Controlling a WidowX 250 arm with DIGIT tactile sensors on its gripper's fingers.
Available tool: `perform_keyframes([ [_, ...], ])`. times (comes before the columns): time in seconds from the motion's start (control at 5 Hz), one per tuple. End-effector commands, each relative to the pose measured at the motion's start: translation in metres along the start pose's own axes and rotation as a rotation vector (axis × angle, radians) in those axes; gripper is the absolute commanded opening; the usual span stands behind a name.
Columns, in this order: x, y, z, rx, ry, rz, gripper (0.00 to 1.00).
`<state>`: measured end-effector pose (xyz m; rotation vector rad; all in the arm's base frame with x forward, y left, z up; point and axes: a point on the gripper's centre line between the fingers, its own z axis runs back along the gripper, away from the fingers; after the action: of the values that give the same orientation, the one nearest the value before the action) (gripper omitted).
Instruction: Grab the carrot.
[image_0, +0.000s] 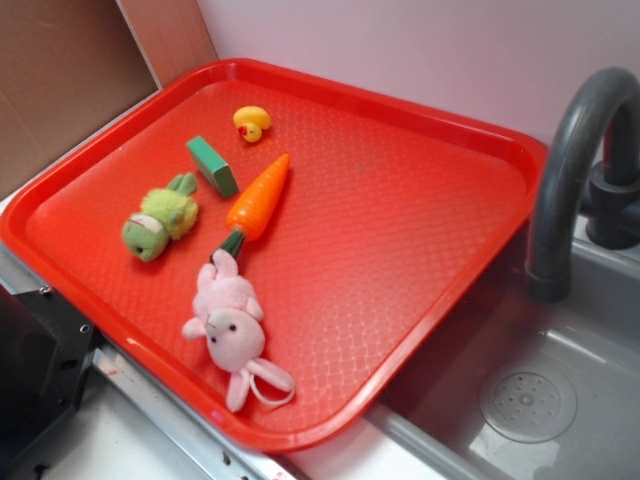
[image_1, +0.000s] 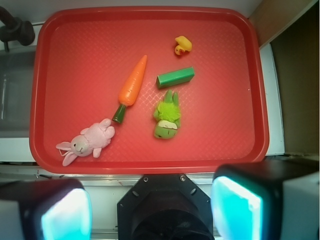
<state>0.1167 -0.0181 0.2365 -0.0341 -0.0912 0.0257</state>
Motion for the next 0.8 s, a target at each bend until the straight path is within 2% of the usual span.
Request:
perform_keyframes([
  [0.0, 0.0, 0.0, 0.0, 0.0, 0.0, 0.0, 1.0],
  [0.2, 0.023, 0.003, -0.016, -0.054, -0.007, 0.043, 1.0],
  [0.4, 0.047, 0.0, -0.036, -0.012, -0.063, 0.121, 1.0],
  [0.6, 0.077, -0.002, -0.065, 0.002, -0.064, 0.146, 1.0],
])
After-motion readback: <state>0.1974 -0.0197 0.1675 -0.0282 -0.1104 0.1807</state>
